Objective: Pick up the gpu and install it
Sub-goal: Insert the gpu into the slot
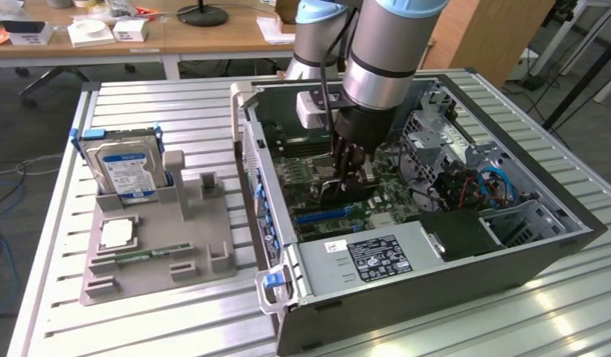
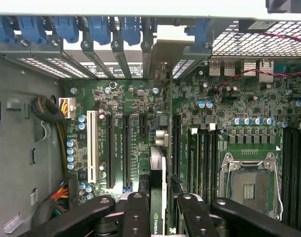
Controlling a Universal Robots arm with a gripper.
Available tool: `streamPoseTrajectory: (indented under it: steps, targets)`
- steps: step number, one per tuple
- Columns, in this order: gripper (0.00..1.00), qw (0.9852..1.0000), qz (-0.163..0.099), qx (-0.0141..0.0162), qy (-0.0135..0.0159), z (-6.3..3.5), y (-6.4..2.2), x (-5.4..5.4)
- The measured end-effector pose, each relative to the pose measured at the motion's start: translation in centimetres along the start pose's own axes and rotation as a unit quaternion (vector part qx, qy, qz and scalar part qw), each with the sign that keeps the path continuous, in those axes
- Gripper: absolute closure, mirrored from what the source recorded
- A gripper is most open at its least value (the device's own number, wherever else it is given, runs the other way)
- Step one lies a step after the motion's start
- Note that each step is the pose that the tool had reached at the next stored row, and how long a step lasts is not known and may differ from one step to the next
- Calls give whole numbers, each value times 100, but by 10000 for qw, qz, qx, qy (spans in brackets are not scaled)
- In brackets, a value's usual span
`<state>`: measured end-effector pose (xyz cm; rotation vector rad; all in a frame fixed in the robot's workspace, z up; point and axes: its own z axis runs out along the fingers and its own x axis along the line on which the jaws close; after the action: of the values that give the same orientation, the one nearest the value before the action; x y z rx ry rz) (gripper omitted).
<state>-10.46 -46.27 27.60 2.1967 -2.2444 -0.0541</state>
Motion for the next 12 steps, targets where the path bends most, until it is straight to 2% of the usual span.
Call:
streamPoseTrajectory:
  steps: [12]
  targets:
    - [73,10000,0,0,0,31,4,1]
